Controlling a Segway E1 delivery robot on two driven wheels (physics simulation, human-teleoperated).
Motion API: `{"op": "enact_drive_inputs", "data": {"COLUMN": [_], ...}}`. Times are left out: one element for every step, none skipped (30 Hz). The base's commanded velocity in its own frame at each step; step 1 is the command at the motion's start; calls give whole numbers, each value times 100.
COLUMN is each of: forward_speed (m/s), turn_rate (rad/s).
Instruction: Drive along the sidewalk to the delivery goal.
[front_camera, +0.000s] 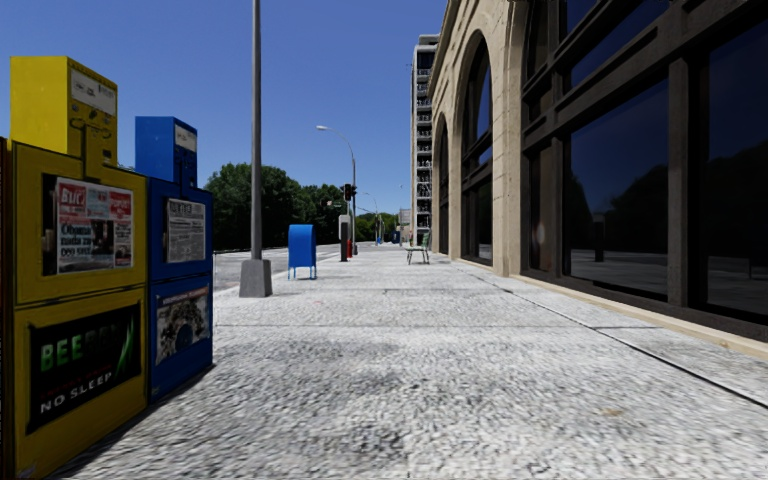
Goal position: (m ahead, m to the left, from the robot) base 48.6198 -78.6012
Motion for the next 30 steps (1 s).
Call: {"op": "enact_drive_inputs", "data": {"forward_speed": [200,200,200,200,200,200,200,200,200,200,200,200,200,200,200,200,200,200,200,200,200,200,200,200,200,200,200,200,200,200], "turn_rate": [0,0,0,0,0,0,0,0,0,0,0,0,0,0,0,0,0,0,0,0,0,0,0,0,-11,-24,-28,-29,-29,-29]}}
